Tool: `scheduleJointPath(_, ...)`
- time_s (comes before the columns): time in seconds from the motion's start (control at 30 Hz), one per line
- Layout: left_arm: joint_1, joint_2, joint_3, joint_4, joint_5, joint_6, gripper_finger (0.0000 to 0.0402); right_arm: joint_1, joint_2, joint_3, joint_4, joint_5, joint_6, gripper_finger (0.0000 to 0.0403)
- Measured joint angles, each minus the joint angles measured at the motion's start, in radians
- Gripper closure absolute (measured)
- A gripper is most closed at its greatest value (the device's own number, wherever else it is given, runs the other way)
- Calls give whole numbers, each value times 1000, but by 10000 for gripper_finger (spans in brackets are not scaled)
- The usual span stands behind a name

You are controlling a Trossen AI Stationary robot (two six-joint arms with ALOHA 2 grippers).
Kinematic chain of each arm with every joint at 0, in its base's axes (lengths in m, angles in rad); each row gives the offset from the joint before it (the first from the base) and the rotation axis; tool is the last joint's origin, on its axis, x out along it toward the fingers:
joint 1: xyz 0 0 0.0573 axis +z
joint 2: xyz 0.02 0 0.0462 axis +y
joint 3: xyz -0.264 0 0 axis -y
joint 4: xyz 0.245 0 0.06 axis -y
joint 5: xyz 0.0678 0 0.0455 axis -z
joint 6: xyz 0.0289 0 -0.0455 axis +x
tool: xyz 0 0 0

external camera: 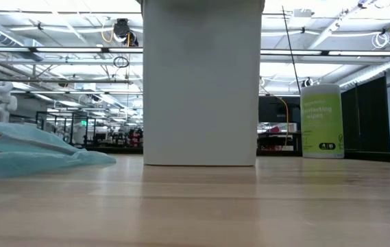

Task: Place trash/remove bag and relplace
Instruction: Remove the blue trash bag from the white trash bin

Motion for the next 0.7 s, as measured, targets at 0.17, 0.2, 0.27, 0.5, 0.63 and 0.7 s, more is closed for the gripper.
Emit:
scheduleJointPath(0.17,0,0,0,1,0,0,402,-9,-1,1,15,0,13,352)
scheduleJointPath(0.2,0,0,0,2,0,0,402,-11,-1,1,14,2,13,369)
scheduleJointPath(0.27,0,0,0,2,0,0,402,-14,-1,1,14,2,13,393)
scheduleJointPath(0.5,0,0,0,3,0,0,402,-9,-1,43,8,23,15,402)
scheduleJointPath(0.63,0,0,0,2,-2,0,402,5,-1,130,-2,101,-8,402)
scheduleJointPath(0.7,0,0,0,2,-3,0,402,5,-1,180,-10,134,-29,403)
